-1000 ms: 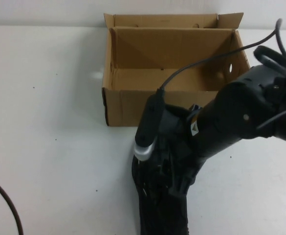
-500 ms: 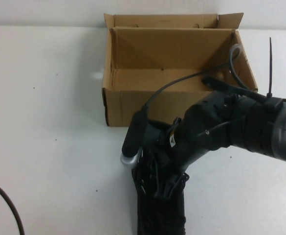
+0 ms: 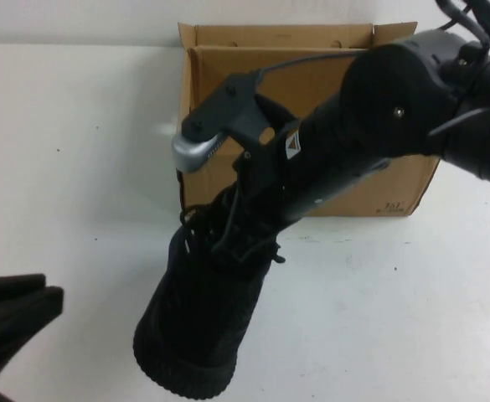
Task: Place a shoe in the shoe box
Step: Pick up the shoe from the table, then hand over the shoe
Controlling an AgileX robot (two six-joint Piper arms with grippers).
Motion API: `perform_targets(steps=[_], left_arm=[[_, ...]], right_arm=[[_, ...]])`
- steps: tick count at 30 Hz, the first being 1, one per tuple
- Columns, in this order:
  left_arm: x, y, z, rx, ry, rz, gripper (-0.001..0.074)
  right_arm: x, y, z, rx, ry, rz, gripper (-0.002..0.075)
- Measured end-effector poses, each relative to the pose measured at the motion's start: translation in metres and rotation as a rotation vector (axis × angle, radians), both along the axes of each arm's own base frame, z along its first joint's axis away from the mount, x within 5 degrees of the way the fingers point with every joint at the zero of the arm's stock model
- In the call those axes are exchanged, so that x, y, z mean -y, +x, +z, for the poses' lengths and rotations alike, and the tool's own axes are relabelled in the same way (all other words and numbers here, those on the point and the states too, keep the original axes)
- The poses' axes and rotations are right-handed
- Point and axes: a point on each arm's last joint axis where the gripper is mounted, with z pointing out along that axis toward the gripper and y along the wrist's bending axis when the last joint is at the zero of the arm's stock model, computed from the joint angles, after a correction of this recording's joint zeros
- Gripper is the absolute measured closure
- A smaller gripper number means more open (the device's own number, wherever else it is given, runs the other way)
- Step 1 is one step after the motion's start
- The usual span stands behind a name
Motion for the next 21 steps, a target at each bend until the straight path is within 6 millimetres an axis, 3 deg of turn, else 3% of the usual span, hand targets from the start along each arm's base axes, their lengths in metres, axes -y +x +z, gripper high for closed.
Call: perform_targets(steps=[2,6,9,13,21], left_arm=[[0.006,-0.002,0.006,0.039,-0.068,-0.059,0.0563],[0.012,0.000,0.012,0.081,-0.130,-0.120,0.0275],[0.015,0.007,0.013,0.087,-0.117,-0.138,0.0142],[0.017,0.019,0.018,0.125,-0.042,-0.191,0.0095],[0.024,0.055,0.035,0.143,0.060,-0.259,0.0084]], right_arm=[[-0.002,0.001,0.010,0.015,0.025,-0.006,0.0724],[-0.005,0.005,0.021,0.043,0.055,-0.011,0.0724],[-0.010,0.012,0.027,0.064,0.063,-0.024,0.0724],[-0.015,0.024,0.039,0.085,0.056,-0.086,0.0724],[-0.022,0.052,0.055,0.046,-0.050,-0.304,0.0724]])
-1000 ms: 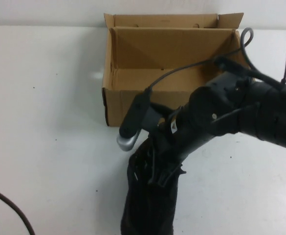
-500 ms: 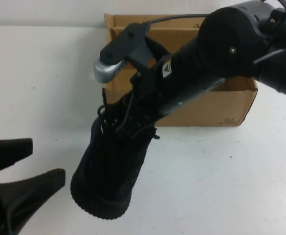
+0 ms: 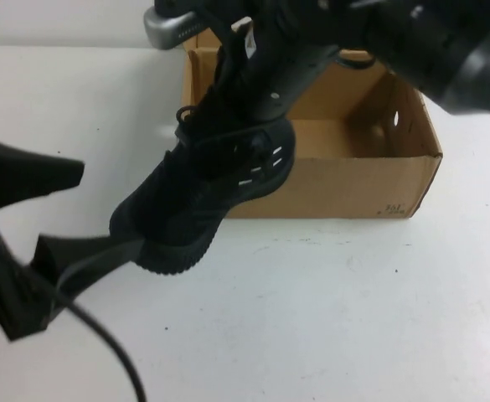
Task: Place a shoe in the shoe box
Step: Hand over the shoe
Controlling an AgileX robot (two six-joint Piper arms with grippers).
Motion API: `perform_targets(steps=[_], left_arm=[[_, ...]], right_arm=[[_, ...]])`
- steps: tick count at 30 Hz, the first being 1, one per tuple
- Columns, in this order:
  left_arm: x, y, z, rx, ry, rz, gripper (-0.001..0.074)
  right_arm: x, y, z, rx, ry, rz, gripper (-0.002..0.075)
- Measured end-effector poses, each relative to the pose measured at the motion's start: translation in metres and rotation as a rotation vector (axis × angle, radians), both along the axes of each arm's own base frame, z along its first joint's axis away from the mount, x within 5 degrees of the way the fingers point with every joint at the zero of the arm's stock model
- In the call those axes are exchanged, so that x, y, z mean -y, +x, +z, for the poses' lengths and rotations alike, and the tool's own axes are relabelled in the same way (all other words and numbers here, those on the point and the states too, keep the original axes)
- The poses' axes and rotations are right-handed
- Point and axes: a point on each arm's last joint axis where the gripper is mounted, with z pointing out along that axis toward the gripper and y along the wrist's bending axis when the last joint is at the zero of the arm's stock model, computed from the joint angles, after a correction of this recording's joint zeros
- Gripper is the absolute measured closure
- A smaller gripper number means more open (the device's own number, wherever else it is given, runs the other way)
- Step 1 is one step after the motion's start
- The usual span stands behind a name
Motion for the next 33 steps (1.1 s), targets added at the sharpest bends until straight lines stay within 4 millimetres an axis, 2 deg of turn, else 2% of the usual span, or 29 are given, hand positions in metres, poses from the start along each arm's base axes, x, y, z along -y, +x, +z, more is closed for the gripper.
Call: perform_targets(steps=[5,10,12,13,14,15,16,18,20,24,25,27,30,33], left_arm=[[0.011,0.026,0.001,-0.034,0.029,-0.039,0.0084],[0.032,0.051,-0.011,-0.038,0.090,-0.077,0.0085],[0.039,0.062,-0.019,-0.048,0.128,-0.056,0.0118],[0.041,0.066,-0.022,-0.064,0.132,-0.037,0.0170],[0.042,0.071,-0.026,-0.082,0.138,-0.014,0.0261],[0.043,0.074,-0.029,-0.096,0.141,0.007,0.0391],[0.043,0.077,-0.031,-0.100,0.144,0.020,0.0486],[0.042,0.078,-0.032,-0.107,0.147,0.035,0.0621],[0.042,0.079,-0.032,-0.111,0.145,0.040,0.0671],[0.042,0.077,-0.028,-0.109,0.141,0.035,0.0692],[0.042,0.077,-0.028,-0.111,0.142,0.031,0.0692],[0.043,0.076,-0.026,-0.115,0.144,0.019,0.0696],[0.044,0.072,-0.027,-0.145,0.156,-0.016,0.0698],[0.044,0.068,-0.024,-0.152,0.155,-0.037,0.0699]], right_arm=[[-0.012,0.014,0.005,0.001,0.034,-0.046,0.0725],[-0.018,0.012,0.013,-0.020,0.102,-0.033,0.0725],[-0.018,0.011,0.014,-0.026,0.105,-0.031,0.0725],[-0.018,0.011,0.014,-0.028,0.103,-0.031,0.0725],[-0.017,0.011,0.013,-0.029,0.098,-0.028,0.0724],[-0.017,0.010,0.013,-0.031,0.093,-0.016,0.0724],[-0.018,0.009,0.013,-0.034,0.089,0.001,0.0725],[-0.018,0.009,0.013,-0.026,0.078,0.039,0.0725],[-0.018,0.009,0.013,-0.021,0.072,0.070,0.0725],[-0.017,0.008,0.015,0.003,0.056,0.130,0.0707],[-0.017,0.007,0.016,0.004,0.061,0.136,0.0686],[-0.018,0.004,0.021,0.003,0.093,0.152,0.0580],[-0.019,-0.003,0.031,0.012,0.143,0.197,0.0311],[-0.016,-0.010,0.042,0.051,0.151,0.267,0.0130]])
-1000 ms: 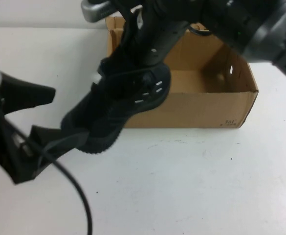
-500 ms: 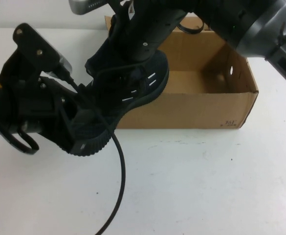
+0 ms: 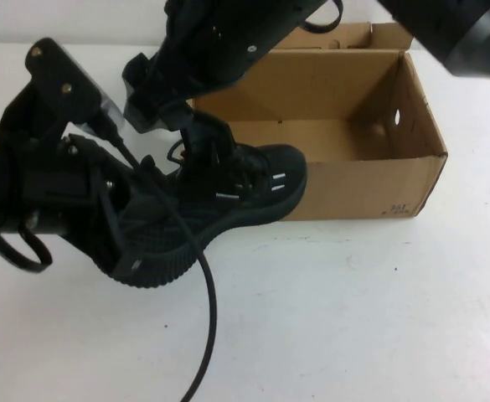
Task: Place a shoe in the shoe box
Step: Hand over the shoe
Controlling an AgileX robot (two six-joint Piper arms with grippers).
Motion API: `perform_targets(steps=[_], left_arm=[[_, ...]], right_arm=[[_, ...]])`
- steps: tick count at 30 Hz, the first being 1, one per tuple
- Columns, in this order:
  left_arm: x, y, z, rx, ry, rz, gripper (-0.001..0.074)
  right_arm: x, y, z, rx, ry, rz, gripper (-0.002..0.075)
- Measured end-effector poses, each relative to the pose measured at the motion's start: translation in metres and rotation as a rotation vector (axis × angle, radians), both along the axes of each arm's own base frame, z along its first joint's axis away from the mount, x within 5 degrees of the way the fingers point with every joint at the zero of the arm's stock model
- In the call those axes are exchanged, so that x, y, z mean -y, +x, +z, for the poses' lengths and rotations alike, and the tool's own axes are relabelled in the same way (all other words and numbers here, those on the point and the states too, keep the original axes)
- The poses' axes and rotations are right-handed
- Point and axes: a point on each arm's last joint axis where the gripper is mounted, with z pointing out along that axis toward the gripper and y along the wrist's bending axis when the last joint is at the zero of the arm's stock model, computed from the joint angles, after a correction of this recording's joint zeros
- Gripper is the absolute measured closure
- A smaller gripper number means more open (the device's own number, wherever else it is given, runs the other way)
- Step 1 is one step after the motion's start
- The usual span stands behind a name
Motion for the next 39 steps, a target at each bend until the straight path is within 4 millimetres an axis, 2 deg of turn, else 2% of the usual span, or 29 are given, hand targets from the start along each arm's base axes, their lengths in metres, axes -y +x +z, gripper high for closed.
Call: perform_targets(steps=[2,5,10,13,15,18,21,27,29,34,36,39], left_arm=[[0.000,-0.004,0.001,-0.002,0.008,-0.025,0.0699],[-0.002,-0.014,0.006,0.020,0.028,-0.083,0.0699],[-0.007,-0.025,0.020,0.130,0.022,-0.099,0.0699],[-0.009,-0.028,0.031,0.212,0.011,-0.087,0.0699],[-0.010,-0.029,0.037,0.246,0.013,-0.095,0.0701],[-0.011,-0.032,0.042,0.264,0.030,-0.135,0.0701],[-0.016,-0.033,0.046,0.255,0.048,-0.169,0.0701],[-0.047,-0.027,0.049,0.202,0.021,-0.170,0.0701],[-0.057,-0.025,0.050,0.182,-0.021,-0.171,0.0701],[-0.072,-0.018,0.051,0.181,-0.072,-0.128,0.0701],[-0.074,-0.018,0.049,0.174,-0.049,-0.120,0.0701],[-0.070,-0.018,0.047,0.157,-0.031,-0.140,0.0701]], right_arm=[[0.005,-0.006,0.010,0.053,-0.001,0.049,0.0091],[0.020,-0.018,0.034,0.177,-0.007,0.138,0.0109],[0.066,-0.037,0.082,0.390,-0.001,0.200,0.0232],[0.093,-0.044,0.101,0.448,0.023,0.187,0.0311],[0.107,-0.049,0.106,0.467,0.022,0.188,0.0357],[0.123,-0.056,0.101,0.473,-0.021,0.213,0.0391],[0.130,-0.063,0.084,0.452,-0.086,0.259,0.0400],[0.130,-0.067,0.049,0.363,-0.130,0.327,0.0392],[0.126,-0.066,0.044,0.350,-0.090,0.333,0.0348],[0.110,-0.072,0.040,0.354,-0.031,0.384,0.0154],[0.104,-0.073,0.038,0.349,-0.021,0.405,0.0116],[0.097,-0.075,0.035,0.331,0.000,0.427,0.0099]])
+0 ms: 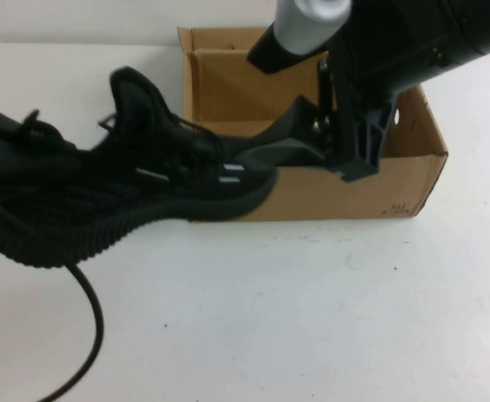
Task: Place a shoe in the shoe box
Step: Hand over the shoe
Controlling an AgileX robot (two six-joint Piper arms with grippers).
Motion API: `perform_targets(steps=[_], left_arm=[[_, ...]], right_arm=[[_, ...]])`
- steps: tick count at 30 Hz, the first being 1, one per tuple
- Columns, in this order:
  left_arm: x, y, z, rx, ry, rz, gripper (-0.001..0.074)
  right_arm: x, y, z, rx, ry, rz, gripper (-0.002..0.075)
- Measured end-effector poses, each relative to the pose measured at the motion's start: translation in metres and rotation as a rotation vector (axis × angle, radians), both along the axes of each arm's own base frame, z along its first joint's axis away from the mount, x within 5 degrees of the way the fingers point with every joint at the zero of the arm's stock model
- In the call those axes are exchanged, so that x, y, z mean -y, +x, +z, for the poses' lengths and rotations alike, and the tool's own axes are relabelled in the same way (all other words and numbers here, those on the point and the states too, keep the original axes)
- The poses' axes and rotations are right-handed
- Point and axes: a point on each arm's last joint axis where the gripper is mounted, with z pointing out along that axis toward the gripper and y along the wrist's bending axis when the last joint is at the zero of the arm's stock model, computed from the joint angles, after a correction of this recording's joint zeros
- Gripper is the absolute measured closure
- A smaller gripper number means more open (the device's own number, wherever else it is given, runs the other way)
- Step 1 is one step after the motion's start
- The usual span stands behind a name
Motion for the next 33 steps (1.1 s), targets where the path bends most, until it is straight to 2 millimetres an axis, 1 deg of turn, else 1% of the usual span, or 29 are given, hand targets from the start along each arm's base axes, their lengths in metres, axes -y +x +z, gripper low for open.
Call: perform_targets(steps=[5,9,15,18,20,24,29,32,33], left_arm=[[0.010,-0.004,0.000,-0.013,-0.002,-0.065,0.0701],[0.011,-0.005,0.000,-0.014,-0.008,-0.070,0.0701],[0.010,-0.005,0.000,-0.014,-0.010,-0.064,0.0701],[0.011,-0.005,0.000,-0.015,-0.010,-0.068,0.0702],[0.012,-0.005,0.000,-0.015,-0.010,-0.070,0.0702],[0.012,-0.005,0.000,-0.015,-0.010,-0.072,0.0702],[0.012,-0.005,0.000,-0.017,-0.013,-0.071,0.0702],[0.012,-0.005,0.000,-0.016,-0.014,-0.069,0.0702],[0.012,-0.005,0.000,-0.016,-0.014,-0.069,0.0702]], right_arm=[[-0.004,0.003,-0.004,-0.017,-0.001,0.006,0.0092],[-0.008,0.006,-0.008,-0.036,-0.001,0.011,0.0092],[-0.021,0.024,-0.029,-0.086,-0.031,0.005,0.0092],[-0.028,0.033,-0.042,-0.117,-0.050,0.005,0.0105],[-0.031,0.036,-0.047,-0.132,-0.052,0.006,0.0113],[-0.036,0.039,-0.051,-0.158,-0.037,0.013,0.0117],[-0.040,0.040,-0.051,-0.168,0.000,0.031,0.0125],[-0.045,0.041,-0.053,-0.185,0.031,0.053,0.0155],[-0.046,0.041,-0.053,-0.193,0.040,0.056,0.0176]])
